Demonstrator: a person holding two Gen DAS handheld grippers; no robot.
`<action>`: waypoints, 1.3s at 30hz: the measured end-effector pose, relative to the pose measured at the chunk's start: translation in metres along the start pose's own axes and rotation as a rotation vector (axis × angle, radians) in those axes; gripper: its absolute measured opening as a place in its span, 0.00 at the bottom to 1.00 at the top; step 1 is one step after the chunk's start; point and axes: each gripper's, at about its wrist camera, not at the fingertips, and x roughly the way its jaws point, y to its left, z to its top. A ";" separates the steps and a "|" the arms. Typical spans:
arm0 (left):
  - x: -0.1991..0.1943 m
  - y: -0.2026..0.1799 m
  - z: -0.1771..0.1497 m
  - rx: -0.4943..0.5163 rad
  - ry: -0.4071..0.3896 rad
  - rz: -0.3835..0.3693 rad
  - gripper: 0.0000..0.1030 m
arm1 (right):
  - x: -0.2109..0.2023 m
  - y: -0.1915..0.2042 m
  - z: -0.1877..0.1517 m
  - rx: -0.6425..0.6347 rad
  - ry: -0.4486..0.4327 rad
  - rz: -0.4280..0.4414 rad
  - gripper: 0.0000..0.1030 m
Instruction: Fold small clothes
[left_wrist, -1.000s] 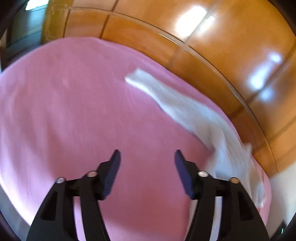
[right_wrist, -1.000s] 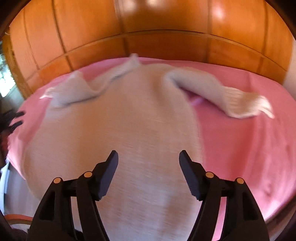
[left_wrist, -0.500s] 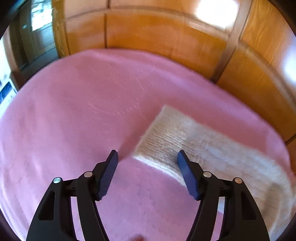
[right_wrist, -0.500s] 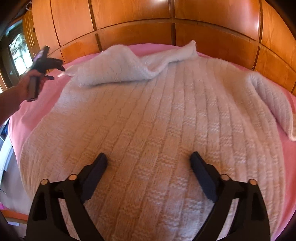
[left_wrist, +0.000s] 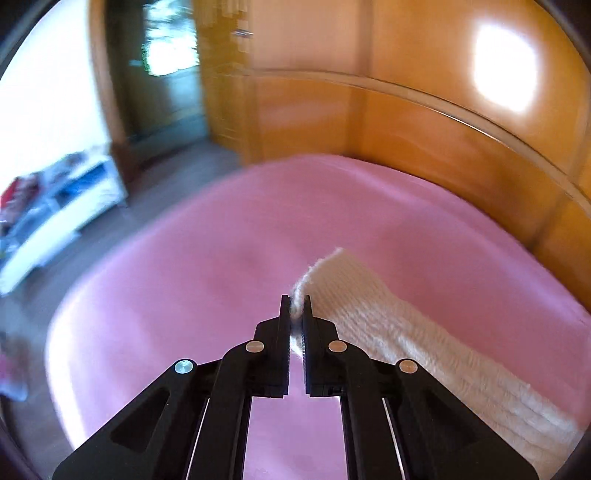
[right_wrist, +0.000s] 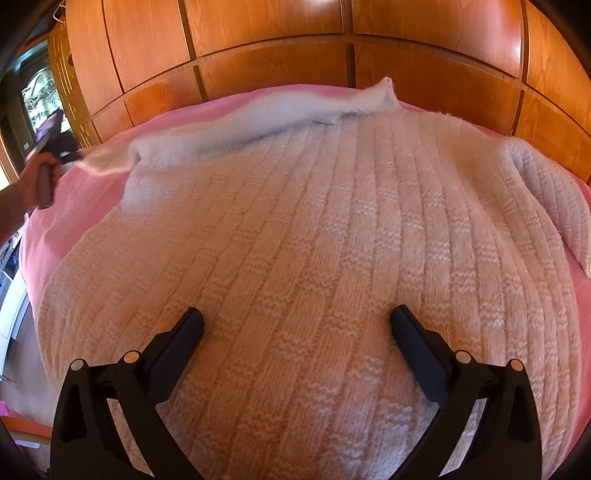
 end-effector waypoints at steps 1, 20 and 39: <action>0.000 0.015 -0.001 -0.009 -0.001 0.029 0.04 | 0.000 0.001 0.000 -0.001 -0.002 -0.004 0.98; -0.067 0.068 -0.070 -0.151 0.000 0.043 0.53 | -0.005 0.004 -0.003 0.010 -0.019 -0.004 0.98; -0.248 -0.255 -0.307 0.583 0.128 -0.799 0.53 | -0.134 -0.297 -0.074 0.546 -0.104 -0.570 0.57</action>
